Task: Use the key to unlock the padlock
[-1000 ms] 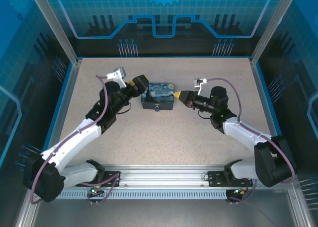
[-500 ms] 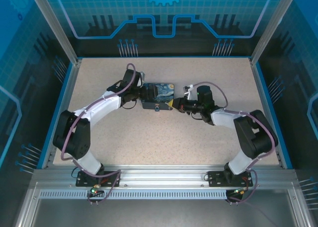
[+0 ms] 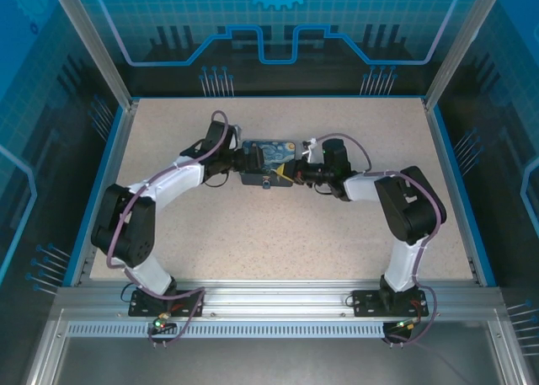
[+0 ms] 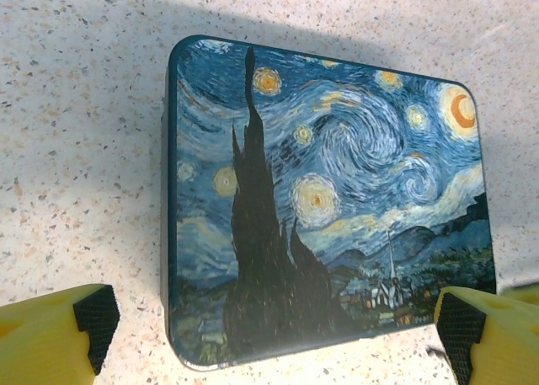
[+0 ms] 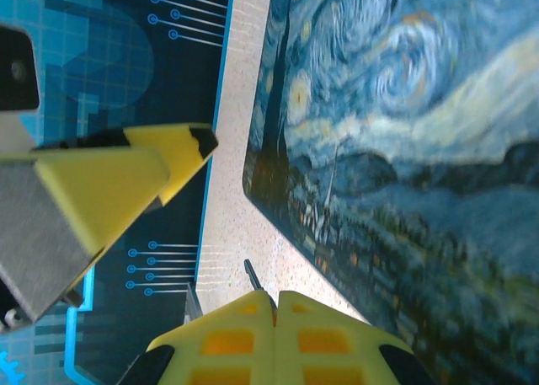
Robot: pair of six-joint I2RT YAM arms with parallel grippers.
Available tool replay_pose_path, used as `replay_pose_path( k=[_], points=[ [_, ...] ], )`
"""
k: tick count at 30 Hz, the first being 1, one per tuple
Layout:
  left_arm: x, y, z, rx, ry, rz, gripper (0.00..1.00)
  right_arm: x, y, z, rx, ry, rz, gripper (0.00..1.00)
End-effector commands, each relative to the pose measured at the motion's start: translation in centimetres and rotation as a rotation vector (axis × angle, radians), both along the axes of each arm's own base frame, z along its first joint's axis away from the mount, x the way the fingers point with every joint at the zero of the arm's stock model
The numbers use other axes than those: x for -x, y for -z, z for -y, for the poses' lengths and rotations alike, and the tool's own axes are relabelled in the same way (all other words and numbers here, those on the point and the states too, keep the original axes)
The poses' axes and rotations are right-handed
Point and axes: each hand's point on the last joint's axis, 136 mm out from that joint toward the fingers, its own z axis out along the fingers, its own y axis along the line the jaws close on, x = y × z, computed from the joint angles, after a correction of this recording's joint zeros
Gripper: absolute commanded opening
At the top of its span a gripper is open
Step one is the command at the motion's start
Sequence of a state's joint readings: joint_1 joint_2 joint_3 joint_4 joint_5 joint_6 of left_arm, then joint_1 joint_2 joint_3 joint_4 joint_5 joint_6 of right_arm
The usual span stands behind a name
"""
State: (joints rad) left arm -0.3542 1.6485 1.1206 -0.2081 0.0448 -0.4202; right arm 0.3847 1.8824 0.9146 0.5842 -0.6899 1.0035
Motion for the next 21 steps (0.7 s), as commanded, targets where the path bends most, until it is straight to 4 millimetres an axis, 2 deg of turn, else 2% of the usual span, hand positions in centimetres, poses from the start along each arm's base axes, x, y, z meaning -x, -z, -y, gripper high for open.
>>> replay_pose_path(
  k=[1, 7, 10, 13, 17, 21],
  points=[
    [0.9, -2.6, 0.3, 0.093, -0.012, 0.064, 0.99, -1.3, 0.3, 0.3, 0.010, -0.003, 0.011, 0.00],
    [4.0, -2.4, 1.8, 0.149, 0.031, 0.064, 0.99, -2.3, 0.7, 0.2, 0.040, -0.003, 0.016, 0.00],
    [5.8, -1.4, 3.4, 0.157, 0.076, 0.048, 0.99, -2.2, -0.8, 0.0, 0.018, -0.009, 0.044, 0.00],
    [7.3, 0.8, 4.9, 0.162, 0.117, 0.025, 0.99, -2.1, -2.5, 0.4, 0.026, 0.010, 0.064, 0.00],
    [7.5, 3.0, 5.5, 0.184, 0.131, 0.061, 0.99, -2.2, -2.8, 1.1, 0.104, 0.028, 0.061, 0.00],
    [6.4, 4.0, 5.9, 0.183, 0.157, 0.139, 0.97, -2.7, -2.5, 1.7, 0.141, 0.047, 0.050, 0.00]
  ],
)
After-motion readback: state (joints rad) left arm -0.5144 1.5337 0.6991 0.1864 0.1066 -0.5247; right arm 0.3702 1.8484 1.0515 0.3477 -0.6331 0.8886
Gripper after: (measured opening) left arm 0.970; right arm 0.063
